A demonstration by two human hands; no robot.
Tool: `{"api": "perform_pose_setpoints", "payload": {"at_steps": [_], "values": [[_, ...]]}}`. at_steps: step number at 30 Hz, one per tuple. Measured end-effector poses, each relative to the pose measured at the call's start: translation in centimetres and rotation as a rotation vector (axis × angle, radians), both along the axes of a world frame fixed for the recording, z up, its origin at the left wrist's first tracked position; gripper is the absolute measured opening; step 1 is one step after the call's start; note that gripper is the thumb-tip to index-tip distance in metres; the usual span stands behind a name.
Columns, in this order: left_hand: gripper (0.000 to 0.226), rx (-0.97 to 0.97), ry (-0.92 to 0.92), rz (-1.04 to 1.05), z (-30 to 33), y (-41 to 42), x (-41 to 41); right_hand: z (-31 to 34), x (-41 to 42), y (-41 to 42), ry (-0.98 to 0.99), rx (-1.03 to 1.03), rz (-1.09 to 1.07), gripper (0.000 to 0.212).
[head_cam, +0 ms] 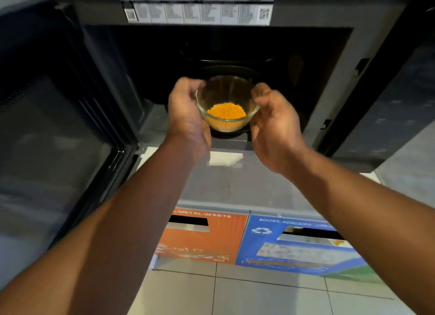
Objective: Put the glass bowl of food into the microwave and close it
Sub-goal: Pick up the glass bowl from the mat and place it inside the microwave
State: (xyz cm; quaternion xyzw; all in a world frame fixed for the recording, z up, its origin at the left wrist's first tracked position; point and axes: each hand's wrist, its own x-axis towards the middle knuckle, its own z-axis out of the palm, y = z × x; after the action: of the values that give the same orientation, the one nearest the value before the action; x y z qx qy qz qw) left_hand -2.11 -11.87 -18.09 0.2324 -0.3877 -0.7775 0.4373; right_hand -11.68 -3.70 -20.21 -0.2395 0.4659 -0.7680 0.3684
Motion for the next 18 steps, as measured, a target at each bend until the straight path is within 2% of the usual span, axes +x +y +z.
{"api": "perform_pose_setpoints", "payload": {"at_steps": [2, 4, 8, 12, 18], "values": [[0.038, -0.015, -0.003, -0.007, -0.6, -1.3, -0.5, -0.6, -0.7, -1.5, 0.036, -0.024, 0.023, 0.016], [0.04, -0.058, -0.031, -0.032, -1.2, -2.5, -1.0, -1.0, -1.7, -2.6, 0.082, -0.028, 0.031, 0.007], [0.039, -0.133, -0.106, -0.075, -2.0, -5.3, -2.2, -1.1, -3.5, -4.6, 0.13, -0.042, 0.069, 0.022], [0.032, -0.123, -0.11, -0.008, -1.5, -7.3, -3.6, -0.8, -4.6, -6.9, 0.122, -0.022, 0.012, 0.023], [0.036, -0.082, -0.102, 0.006, -2.1, -8.3, -4.7, -1.7, -5.3, -9.3, 0.098, -0.008, -0.012, 0.024]]}}
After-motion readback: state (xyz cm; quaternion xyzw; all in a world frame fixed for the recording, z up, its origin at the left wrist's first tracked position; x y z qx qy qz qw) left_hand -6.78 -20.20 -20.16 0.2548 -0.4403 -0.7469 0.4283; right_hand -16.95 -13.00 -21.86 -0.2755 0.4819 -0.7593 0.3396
